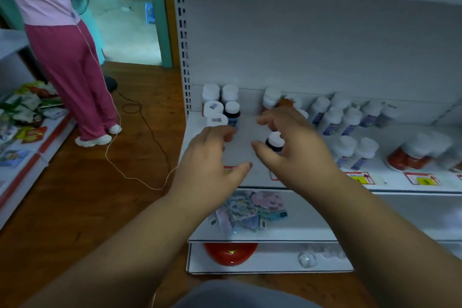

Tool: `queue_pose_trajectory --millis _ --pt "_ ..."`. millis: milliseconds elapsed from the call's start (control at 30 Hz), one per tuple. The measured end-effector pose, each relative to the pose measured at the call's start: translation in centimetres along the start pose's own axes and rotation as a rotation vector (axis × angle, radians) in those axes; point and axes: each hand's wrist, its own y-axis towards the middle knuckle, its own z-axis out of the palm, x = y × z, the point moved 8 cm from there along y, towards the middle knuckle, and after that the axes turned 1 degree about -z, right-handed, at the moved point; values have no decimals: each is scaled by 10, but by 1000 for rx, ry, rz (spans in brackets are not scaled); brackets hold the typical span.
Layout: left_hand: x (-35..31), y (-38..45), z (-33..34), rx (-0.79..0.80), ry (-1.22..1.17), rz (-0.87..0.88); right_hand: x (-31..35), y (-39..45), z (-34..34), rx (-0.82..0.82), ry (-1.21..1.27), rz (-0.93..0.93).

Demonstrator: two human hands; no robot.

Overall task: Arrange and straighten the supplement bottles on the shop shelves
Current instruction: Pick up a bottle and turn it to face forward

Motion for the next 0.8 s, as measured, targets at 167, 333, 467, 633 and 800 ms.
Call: queue_pose_trajectory --millis 167,333,467,633,800 --pt "-78 -15 63 48 -96 -18 -50 -55 -78 -12 -9 31" --pt "-164 -31 126 119 -152 9 -112 -109 -147 -54 3 92" --pt "-203 -32 160 151 -135 55 -155 -134 -173 -92 41 162" --pt "-225 -3 193 155 -167 85 -203 -131 -185 -93 46 215" --pt "-239 48 229 200 -203 100 -252 -105 -203 -110 45 303"
